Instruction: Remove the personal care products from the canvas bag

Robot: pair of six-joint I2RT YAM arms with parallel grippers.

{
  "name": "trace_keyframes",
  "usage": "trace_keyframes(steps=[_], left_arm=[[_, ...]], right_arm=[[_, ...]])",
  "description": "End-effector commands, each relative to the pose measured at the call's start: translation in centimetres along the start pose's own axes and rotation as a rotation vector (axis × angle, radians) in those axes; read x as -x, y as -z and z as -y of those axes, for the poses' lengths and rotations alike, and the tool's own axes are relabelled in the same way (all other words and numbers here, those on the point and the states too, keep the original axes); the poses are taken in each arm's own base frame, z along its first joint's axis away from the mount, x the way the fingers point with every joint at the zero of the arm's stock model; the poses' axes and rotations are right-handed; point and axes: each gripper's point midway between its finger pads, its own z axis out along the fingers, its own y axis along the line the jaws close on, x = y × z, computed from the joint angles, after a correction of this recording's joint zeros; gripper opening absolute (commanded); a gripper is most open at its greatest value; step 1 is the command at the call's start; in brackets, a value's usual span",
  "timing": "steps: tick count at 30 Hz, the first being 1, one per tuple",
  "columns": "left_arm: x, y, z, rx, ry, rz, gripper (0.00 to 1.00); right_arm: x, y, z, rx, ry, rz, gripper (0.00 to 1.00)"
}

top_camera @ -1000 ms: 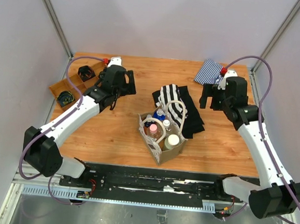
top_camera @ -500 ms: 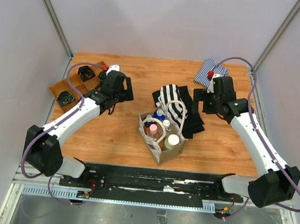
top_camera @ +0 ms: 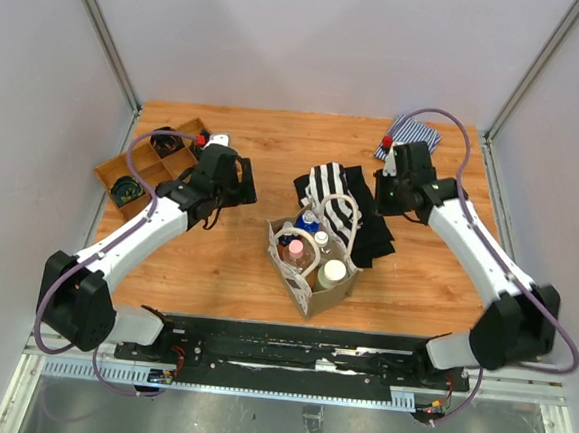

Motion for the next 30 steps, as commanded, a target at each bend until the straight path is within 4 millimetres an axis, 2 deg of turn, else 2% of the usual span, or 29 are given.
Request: trace_keyframes(steps=[1,4,7,9,11,14,17,23,27,30], left_arm=[[-0.2,0.6,0.4,-0.04,0.023,0.002,0.85],[-0.2,1.0,0.3,-0.046,0.025,0.006,0.84],[-0.2,1.3,0.3,-0.052,0.025,0.007,0.84],[-0.2,1.5,0.2,-0.049,0.022,0.009,0.84],[-0.2,1.6,0.0,-0.042,0.017,0.01,0.84],[-0.4,1.5,-0.3,-0.031,0.015,0.009,0.84],[-0.7,1.2,-0.1,-0.037,0.016,-0.002,0.84],[-1.2,0.6,-0.2,-0.03,0.005,-0.021,0.84],[-1.5,0.6,-0.3,-0.031,0.002,-0.028,0.83],[-1.4,0.8,-0.4,-0.028,-0.005,-0.023,0.83]], right_arm=[[2.2,-4.8,-0.8,0.113,-0.024,-0.039,0.01],[3.5,-8.4,-3.0,0.292,-0.064,-0.096,0.01],[3.8,-11.6,-5.1,0.429,-0.1,-0.174,0.01],[3.4,-13.8,-5.2,0.434,-0.12,-0.217,0.01],[2.4,-15.7,-4.5,0.385,-0.136,-0.28,0.01],[0.3,-17.8,-2.0,0.24,-0.138,-0.369,0.01],[-1.1,-18.3,0.6,0.107,-0.131,-0.423,0.01],[-3.7,-18.2,5.5,-0.044,-0.154,-0.48,0.01],[-7.0,-17.6,10.5,-0.153,-0.244,-0.573,0.01],[-9.1,-16.2,14.4,-0.213,-0.352,-0.585,0.01]])
